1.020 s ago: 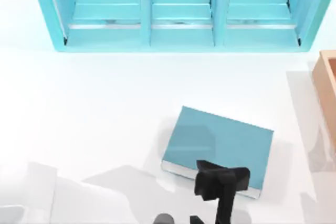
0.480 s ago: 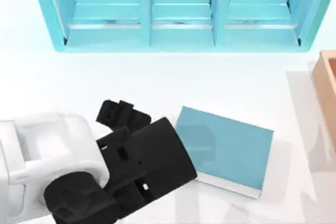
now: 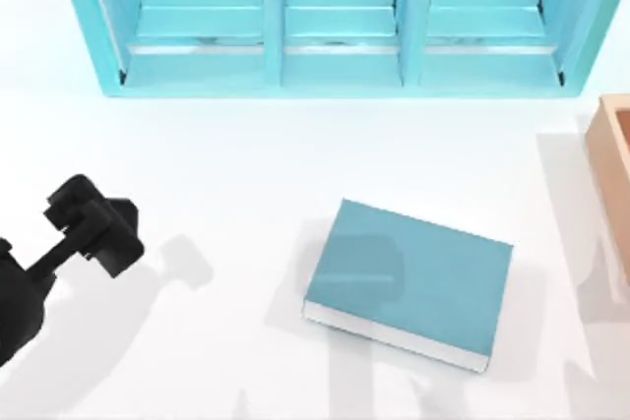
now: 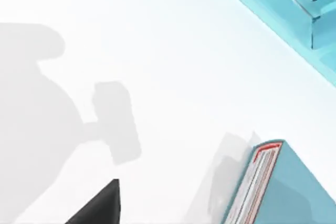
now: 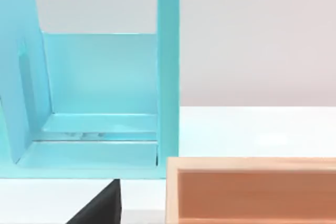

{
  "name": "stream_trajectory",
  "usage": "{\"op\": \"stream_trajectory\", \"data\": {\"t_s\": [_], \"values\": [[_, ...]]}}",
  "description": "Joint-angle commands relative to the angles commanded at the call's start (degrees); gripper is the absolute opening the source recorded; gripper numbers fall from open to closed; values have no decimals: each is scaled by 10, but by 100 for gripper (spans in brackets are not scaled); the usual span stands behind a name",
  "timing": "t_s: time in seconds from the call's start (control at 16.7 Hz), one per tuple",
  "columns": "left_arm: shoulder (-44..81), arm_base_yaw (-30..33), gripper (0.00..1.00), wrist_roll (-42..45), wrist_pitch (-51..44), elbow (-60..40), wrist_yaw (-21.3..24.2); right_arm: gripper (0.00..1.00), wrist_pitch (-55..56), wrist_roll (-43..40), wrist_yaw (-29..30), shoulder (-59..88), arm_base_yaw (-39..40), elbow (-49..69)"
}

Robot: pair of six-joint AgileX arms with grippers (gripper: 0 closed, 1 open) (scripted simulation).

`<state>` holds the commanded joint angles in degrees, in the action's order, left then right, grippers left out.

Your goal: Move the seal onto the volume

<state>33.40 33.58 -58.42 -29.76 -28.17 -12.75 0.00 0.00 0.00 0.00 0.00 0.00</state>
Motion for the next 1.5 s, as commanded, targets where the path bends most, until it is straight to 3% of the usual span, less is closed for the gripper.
{"op": "stream_trajectory", "data": {"t_s": [0.3,0.6,0.84,1.26,1.5], "values": [[-184,-174,100,327,154,146,77,100,0,0,0,0,0,0],[-300,-296,100,524,261,250,120,100,0,0,0,0,0,0],[-333,-335,100,583,297,281,127,100,0,0,0,0,0,0],[-334,-336,100,584,298,282,128,100,-4,-2,1,6,-1,5],[-334,-336,100,584,298,282,128,100,-68,-18,8,88,-20,80]]}}
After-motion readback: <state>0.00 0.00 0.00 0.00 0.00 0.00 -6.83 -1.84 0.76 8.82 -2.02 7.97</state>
